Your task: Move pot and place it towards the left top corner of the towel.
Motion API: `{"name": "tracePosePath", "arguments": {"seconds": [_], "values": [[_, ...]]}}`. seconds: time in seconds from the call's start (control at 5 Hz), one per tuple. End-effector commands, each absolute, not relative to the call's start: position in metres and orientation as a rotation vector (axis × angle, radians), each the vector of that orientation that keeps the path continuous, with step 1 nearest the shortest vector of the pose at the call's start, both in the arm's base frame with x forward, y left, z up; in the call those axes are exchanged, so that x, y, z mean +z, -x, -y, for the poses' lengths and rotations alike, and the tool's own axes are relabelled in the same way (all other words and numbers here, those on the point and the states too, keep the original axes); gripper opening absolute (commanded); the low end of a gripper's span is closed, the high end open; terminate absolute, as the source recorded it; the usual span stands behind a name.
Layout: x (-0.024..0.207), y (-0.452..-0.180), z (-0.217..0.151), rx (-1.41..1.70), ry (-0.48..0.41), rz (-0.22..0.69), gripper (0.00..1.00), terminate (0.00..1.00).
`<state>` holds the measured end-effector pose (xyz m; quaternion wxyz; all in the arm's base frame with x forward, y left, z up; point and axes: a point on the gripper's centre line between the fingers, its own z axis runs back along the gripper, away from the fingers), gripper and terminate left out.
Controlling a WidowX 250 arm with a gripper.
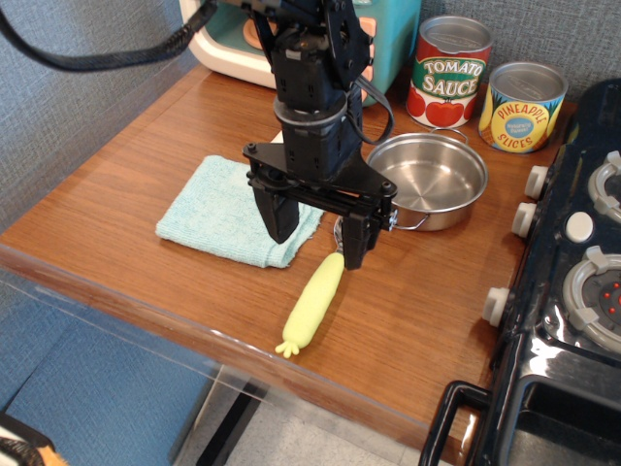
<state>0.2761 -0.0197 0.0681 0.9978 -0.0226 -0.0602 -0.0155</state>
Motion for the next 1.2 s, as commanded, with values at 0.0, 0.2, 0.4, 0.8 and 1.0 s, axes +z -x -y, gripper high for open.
{"name": "tracePosePath", "arguments": {"seconds": [0.0, 0.2, 0.4, 0.8, 1.0], "values": [[0.068, -0.276, 0.020, -0.031, 0.045, 0.120, 1.00, 0.00], [0.074, -0.297, 0.024, -0.017, 0.065, 0.147, 1.00, 0.00], [0.085, -0.334, 0.026, 0.021, 0.059, 0.168, 1.00, 0.00], [0.074, -0.408, 0.009, 0.089, -0.003, 0.185, 1.00, 0.00], [0.066, -0.414, -0.005, 0.108, -0.029, 0.181, 1.00, 0.00]]}}
